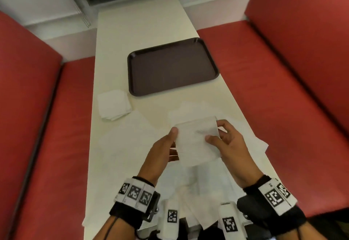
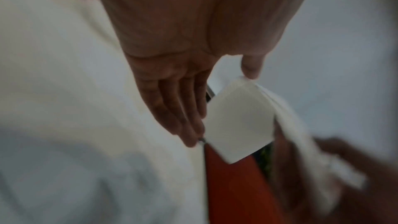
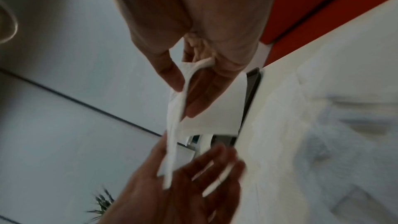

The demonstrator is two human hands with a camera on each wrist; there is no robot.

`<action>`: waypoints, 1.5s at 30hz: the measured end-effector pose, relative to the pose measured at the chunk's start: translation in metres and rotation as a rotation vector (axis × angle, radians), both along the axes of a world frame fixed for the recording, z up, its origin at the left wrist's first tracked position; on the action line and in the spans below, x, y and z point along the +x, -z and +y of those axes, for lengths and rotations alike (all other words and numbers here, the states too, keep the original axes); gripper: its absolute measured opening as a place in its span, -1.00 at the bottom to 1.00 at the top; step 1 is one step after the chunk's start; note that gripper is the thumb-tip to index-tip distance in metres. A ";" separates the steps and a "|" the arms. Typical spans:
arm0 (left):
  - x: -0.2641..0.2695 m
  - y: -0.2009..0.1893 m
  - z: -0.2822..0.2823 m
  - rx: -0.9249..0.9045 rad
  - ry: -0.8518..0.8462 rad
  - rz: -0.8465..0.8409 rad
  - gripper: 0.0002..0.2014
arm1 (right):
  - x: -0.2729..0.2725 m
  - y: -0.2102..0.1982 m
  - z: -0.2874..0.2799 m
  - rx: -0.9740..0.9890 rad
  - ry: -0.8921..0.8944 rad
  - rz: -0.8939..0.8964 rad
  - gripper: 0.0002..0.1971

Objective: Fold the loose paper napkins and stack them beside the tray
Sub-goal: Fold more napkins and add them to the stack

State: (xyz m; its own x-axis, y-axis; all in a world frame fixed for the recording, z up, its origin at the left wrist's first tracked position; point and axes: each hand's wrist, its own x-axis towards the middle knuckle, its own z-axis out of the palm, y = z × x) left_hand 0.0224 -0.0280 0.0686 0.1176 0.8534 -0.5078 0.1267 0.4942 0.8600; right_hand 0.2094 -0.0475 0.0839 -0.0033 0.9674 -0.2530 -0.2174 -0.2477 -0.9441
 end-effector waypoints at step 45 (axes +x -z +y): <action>-0.121 -0.062 0.039 0.684 0.075 -0.037 -0.42 | -0.088 -0.034 0.050 0.224 -0.071 -0.022 -0.62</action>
State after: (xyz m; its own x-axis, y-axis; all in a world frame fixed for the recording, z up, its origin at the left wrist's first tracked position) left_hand -0.0986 0.0105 0.1303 0.1956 0.9695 0.1476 0.1042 -0.1702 0.9799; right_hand 0.1211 0.0024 0.1174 -0.0703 0.9970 -0.0327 -0.1861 -0.0454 -0.9815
